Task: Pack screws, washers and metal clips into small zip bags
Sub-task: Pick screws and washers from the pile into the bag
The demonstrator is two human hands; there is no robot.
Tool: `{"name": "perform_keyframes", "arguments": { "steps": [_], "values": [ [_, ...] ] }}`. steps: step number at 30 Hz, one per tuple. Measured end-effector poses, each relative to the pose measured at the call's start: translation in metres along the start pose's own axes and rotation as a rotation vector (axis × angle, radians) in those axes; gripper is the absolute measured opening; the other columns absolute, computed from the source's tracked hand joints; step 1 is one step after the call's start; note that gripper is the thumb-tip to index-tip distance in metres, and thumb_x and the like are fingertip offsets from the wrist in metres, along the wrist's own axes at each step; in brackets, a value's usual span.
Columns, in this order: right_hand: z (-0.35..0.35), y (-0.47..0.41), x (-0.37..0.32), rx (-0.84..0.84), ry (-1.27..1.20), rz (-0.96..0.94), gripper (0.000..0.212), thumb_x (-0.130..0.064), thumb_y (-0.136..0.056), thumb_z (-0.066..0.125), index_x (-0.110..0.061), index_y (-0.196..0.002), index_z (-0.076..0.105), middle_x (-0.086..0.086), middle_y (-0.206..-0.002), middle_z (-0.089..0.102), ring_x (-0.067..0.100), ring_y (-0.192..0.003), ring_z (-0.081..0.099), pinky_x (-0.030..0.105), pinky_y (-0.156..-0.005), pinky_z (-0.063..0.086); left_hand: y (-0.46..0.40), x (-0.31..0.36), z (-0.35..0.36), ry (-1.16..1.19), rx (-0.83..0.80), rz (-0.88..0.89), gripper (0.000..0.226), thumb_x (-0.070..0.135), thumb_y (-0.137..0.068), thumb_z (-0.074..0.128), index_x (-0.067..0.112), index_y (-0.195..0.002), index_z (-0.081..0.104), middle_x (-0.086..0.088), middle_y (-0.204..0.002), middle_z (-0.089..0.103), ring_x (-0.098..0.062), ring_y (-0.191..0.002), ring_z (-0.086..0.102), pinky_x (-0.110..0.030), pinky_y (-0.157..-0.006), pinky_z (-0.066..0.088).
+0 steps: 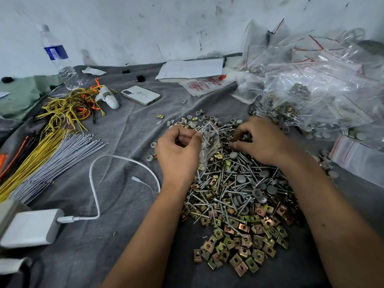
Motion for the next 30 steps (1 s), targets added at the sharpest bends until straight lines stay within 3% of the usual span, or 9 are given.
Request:
{"name": "perform_keyframes", "arguments": {
  "steps": [4,7,10,13,16,20,25,27,30],
  "values": [
    [-0.004,0.002,0.003,0.123,-0.078,0.014,0.006,-0.031,-0.085,0.081,-0.027,-0.083,0.076,-0.012,-0.08,0.067,-0.001,-0.07,0.06,0.015,-0.059,0.038,-0.001,-0.001,0.0,0.0,-0.007,0.0,0.013,0.007,-0.087,0.077,0.01,-0.076,0.069,0.001,-0.063,0.062,-0.018,-0.058,0.056,-0.037,-0.058,0.052],
    [-0.006,0.001,0.004,0.167,-0.055,-0.005,0.01,-0.028,-0.089,0.078,-0.018,-0.091,0.078,-0.002,-0.085,0.07,0.002,-0.07,0.059,0.017,-0.061,0.038,-0.002,-0.002,0.001,0.02,-0.027,-0.022,0.016,0.007,-0.088,0.076,0.012,-0.075,0.068,0.001,-0.062,0.061,-0.02,-0.057,0.055,-0.036,-0.057,0.05],
    [-0.008,0.001,-0.002,0.244,-0.059,-0.068,0.012,-0.026,-0.092,0.075,-0.015,-0.093,0.075,0.001,-0.093,0.063,0.013,-0.081,0.057,0.027,-0.074,0.044,-0.002,-0.003,0.001,0.044,-0.062,-0.044,0.015,0.006,-0.088,0.076,0.013,-0.075,0.069,-0.002,-0.065,0.062,-0.023,-0.058,0.054,-0.04,-0.059,0.05],
    [-0.011,0.004,-0.01,0.278,-0.251,-0.12,0.002,-0.021,-0.094,0.072,-0.022,-0.093,0.07,-0.012,-0.088,0.063,-0.004,-0.078,0.06,0.009,-0.069,0.043,-0.002,-0.003,0.001,0.046,-0.083,-0.051,0.014,0.006,-0.088,0.076,0.012,-0.076,0.07,-0.003,-0.065,0.062,-0.023,-0.058,0.055,-0.04,-0.059,0.05],
    [-0.008,0.003,-0.009,0.268,-0.305,-0.101,0.002,-0.017,-0.096,0.07,-0.018,-0.097,0.069,-0.012,-0.088,0.068,-0.007,-0.078,0.063,0.003,-0.066,0.044,-0.003,-0.004,0.001,0.053,-0.073,-0.049,0.015,0.006,-0.088,0.076,0.012,-0.076,0.069,-0.001,-0.064,0.061,-0.023,-0.059,0.054,-0.039,-0.059,0.05],
    [-0.006,0.003,-0.005,0.203,-0.185,-0.114,0.007,-0.023,-0.088,0.079,-0.021,-0.093,0.074,-0.01,-0.087,0.068,-0.003,-0.079,0.061,0.021,-0.072,0.052,-0.004,-0.004,0.0,0.059,-0.018,-0.049,0.019,0.006,-0.087,0.076,0.015,-0.073,0.068,0.008,-0.059,0.059,-0.012,-0.056,0.053,-0.029,-0.056,0.047],
    [-0.005,0.004,-0.001,-0.119,-0.031,-0.169,0.03,-0.063,-0.066,0.08,-0.038,-0.08,0.073,-0.014,-0.098,0.057,0.006,-0.099,0.041,0.033,-0.081,0.033,-0.004,-0.004,0.0,0.059,-0.012,-0.047,0.016,0.006,-0.088,0.076,0.012,-0.075,0.069,0.01,-0.057,0.058,-0.01,-0.054,0.051,-0.027,-0.055,0.046],
    [-0.005,0.003,0.001,-0.176,-0.037,-0.166,0.027,-0.061,-0.066,0.08,-0.039,-0.079,0.072,-0.014,-0.1,0.057,0.009,-0.106,0.042,0.035,-0.088,0.035,-0.003,-0.003,-0.001,0.059,-0.023,-0.05,0.015,0.006,-0.088,0.076,0.011,-0.076,0.069,0.008,-0.059,0.059,-0.011,-0.054,0.052,-0.027,-0.054,0.047],
    [-0.005,0.002,0.0,-0.133,-0.049,-0.223,0.016,-0.046,-0.074,0.084,-0.037,-0.079,0.071,-0.017,-0.096,0.059,0.003,-0.099,0.047,0.035,-0.087,0.04,-0.002,-0.002,0.001,0.074,-0.073,-0.059,0.016,0.004,-0.089,0.075,0.012,-0.076,0.069,-0.003,-0.063,0.057,-0.021,-0.057,0.051,-0.035,-0.057,0.047]
  ]
}}
Point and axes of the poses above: each hand's wrist, its own y-axis away from the middle knuckle, its own z-axis out of the palm, x = y × z, the point moved 2 cm from there along -y, towards the middle knuckle
